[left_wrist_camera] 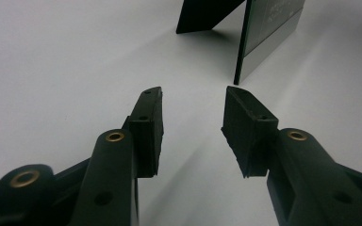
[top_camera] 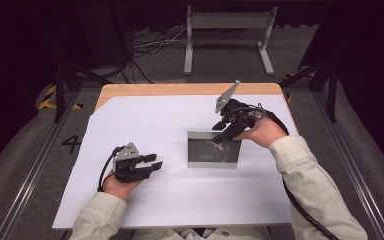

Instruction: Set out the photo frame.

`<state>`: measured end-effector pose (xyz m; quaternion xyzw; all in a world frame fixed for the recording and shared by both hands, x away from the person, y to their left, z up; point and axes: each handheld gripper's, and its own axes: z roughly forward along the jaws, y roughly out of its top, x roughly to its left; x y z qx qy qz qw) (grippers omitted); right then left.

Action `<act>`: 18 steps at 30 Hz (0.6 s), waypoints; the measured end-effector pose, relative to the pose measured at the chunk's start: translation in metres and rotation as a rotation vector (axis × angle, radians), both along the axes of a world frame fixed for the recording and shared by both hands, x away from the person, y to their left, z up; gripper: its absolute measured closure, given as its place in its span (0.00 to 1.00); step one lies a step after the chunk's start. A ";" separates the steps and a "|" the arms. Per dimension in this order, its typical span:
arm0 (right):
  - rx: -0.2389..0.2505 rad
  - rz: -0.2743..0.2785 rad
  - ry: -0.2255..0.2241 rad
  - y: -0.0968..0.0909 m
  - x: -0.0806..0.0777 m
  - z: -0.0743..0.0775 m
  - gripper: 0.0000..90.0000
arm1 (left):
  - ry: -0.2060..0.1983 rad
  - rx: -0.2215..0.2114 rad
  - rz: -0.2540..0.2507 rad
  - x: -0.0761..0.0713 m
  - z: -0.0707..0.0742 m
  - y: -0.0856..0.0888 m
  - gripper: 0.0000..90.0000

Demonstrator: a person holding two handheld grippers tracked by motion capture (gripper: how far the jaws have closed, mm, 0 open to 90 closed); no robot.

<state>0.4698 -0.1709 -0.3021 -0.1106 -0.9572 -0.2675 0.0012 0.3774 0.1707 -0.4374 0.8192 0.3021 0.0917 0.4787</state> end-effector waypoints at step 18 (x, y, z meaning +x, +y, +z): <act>0.068 -0.082 -0.084 -0.041 -0.019 0.013 0.45 | 0.001 -0.005 0.004 0.004 0.000 -0.001 0.53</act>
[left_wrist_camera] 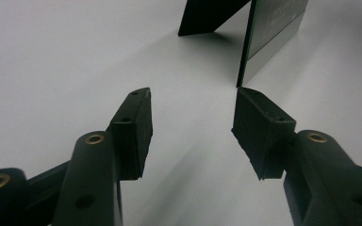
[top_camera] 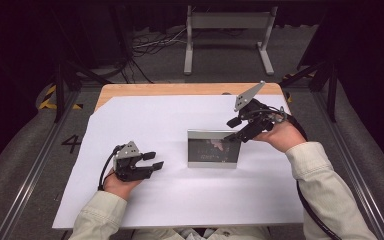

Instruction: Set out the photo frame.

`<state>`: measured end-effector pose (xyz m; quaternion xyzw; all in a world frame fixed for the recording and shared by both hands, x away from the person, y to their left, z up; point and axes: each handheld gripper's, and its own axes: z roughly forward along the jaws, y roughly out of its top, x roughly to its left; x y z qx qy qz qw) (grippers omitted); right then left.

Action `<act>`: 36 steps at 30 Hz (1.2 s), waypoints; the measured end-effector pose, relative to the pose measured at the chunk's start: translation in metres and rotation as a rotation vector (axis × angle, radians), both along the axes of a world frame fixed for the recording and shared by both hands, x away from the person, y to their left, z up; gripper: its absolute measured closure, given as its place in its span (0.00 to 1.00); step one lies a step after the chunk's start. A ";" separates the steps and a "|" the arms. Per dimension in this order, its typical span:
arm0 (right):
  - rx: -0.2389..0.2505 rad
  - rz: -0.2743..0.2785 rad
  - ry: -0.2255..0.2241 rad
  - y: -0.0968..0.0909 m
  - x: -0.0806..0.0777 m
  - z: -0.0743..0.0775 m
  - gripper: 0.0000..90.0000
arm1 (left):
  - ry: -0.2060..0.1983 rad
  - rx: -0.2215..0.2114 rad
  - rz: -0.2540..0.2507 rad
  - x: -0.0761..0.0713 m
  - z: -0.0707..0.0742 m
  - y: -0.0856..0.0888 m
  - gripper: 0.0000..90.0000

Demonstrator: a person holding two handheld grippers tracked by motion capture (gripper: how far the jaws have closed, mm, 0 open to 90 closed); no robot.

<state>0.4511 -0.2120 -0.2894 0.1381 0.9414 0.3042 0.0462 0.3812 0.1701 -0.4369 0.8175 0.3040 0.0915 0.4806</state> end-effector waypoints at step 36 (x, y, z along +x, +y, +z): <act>0.071 -0.171 -0.023 -0.090 -0.026 -0.010 0.37 | 0.002 0.009 0.017 0.006 -0.001 0.004 0.51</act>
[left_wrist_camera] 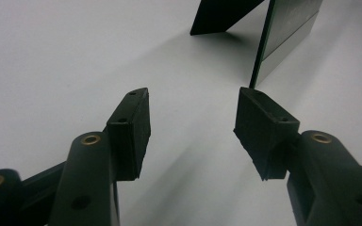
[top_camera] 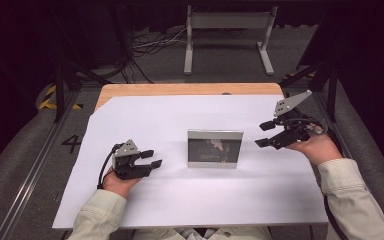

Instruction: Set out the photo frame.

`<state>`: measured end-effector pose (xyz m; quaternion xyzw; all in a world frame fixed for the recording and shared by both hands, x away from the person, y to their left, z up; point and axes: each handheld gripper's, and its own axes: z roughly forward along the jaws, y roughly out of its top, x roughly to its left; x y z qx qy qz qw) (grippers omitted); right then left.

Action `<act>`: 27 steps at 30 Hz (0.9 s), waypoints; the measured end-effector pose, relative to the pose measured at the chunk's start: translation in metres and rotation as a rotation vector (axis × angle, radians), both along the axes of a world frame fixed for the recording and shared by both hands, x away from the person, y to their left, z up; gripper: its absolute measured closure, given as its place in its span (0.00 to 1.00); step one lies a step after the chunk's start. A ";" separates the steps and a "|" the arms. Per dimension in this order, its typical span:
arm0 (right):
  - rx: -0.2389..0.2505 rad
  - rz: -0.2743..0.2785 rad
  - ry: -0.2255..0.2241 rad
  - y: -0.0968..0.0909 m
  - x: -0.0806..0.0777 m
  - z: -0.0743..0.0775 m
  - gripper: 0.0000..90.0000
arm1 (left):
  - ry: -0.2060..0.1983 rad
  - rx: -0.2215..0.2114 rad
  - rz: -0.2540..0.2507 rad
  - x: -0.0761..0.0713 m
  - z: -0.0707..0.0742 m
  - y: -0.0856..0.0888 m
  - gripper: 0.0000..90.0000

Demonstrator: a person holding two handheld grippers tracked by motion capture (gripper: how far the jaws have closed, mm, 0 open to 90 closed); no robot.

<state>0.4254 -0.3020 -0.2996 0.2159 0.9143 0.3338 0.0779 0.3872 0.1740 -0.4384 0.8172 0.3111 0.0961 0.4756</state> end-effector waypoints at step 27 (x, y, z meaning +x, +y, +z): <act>0.095 -0.073 0.039 -0.027 -0.007 -0.070 0.33 | 0.007 0.001 0.004 0.000 -0.001 -0.001 0.51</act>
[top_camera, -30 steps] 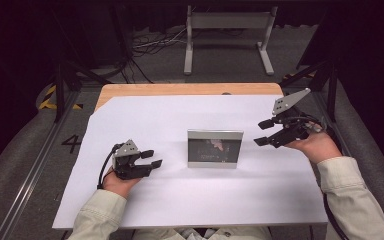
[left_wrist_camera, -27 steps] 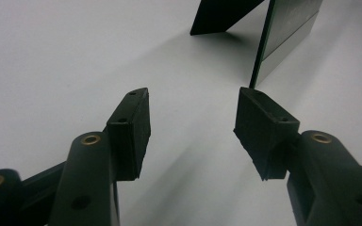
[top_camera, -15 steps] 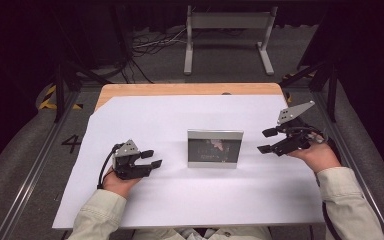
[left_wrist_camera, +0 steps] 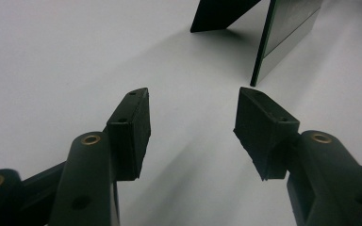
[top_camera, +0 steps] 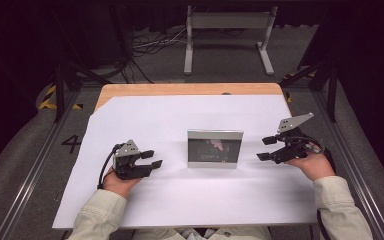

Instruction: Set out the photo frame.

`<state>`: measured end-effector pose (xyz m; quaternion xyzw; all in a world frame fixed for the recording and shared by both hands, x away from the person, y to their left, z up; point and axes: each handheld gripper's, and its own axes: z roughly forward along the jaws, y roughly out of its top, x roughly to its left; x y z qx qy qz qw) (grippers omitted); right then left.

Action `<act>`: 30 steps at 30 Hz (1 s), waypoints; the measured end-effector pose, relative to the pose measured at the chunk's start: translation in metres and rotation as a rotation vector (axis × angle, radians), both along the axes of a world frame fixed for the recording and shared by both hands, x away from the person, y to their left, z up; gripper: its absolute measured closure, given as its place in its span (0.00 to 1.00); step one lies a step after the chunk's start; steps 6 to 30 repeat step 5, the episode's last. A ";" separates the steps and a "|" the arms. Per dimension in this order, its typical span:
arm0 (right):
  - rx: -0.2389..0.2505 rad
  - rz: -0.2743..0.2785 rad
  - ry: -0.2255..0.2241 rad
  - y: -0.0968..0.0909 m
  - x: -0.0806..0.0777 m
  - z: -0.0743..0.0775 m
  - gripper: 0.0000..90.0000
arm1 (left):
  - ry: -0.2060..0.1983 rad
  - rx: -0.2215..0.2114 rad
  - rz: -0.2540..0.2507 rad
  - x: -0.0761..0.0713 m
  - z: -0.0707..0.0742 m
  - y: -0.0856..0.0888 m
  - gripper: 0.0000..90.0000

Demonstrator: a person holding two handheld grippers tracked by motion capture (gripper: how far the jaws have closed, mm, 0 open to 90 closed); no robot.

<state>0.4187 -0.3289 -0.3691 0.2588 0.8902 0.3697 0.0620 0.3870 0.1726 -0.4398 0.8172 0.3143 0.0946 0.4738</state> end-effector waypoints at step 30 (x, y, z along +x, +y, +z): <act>0.010 -0.008 -0.012 0.001 -0.003 -0.002 0.31 | -0.002 0.000 0.000 0.000 0.000 0.000 0.51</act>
